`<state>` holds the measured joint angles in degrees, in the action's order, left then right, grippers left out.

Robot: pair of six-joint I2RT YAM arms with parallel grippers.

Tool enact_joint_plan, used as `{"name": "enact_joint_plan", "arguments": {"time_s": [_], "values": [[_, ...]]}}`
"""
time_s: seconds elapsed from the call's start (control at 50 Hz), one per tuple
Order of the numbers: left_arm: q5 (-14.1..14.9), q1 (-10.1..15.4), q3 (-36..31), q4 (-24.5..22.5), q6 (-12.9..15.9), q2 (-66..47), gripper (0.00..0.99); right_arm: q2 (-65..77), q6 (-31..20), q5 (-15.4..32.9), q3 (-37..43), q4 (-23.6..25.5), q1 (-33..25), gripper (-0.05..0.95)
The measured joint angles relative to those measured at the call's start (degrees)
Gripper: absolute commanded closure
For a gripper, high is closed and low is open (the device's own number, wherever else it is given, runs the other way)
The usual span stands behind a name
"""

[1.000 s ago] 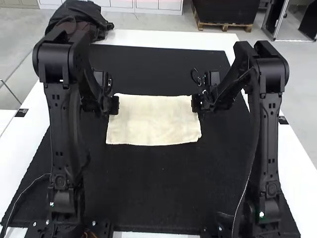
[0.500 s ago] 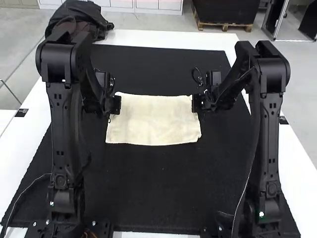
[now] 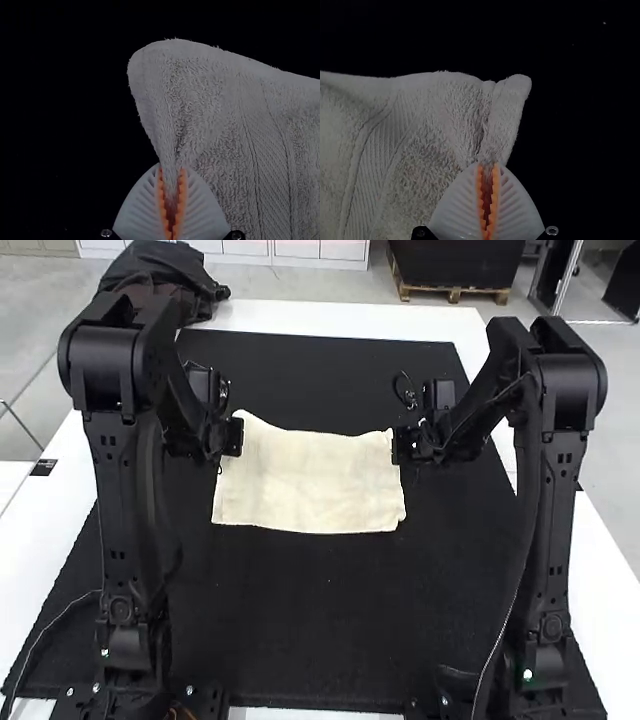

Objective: Fold the towel.

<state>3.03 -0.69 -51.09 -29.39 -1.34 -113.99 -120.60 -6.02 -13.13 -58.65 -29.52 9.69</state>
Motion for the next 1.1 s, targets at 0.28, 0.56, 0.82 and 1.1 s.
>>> {"name": "enact_joint_plan", "arguments": {"time_s": [0.28, 0.56, 0.82, 1.1], "values": [[0.0, 0.0, 1.7, 1.1, 0.0, 2.0, 0.970, 2.1, 0.2, -0.8, 1.9, -0.1, -0.3, 0.93], [0.0, 0.0, 5.3, 1.1, 0.0, 6.5, 0.970, 8.7, 1.9, -3.0, 3.0, 1.6, -0.8, 0.92], [0.2, -0.1, 6.1, 6.2, 0.0, 8.8, 0.970, 10.3, 3.7, -5.4, 6.4, 5.7, -1.6, 0.92], [0.5, -0.1, 6.4, 8.8, 0.0, 13.3, 0.970, 16.5, 4.6, -7.5, 7.1, 10.0, -2.4, 0.93]]}}
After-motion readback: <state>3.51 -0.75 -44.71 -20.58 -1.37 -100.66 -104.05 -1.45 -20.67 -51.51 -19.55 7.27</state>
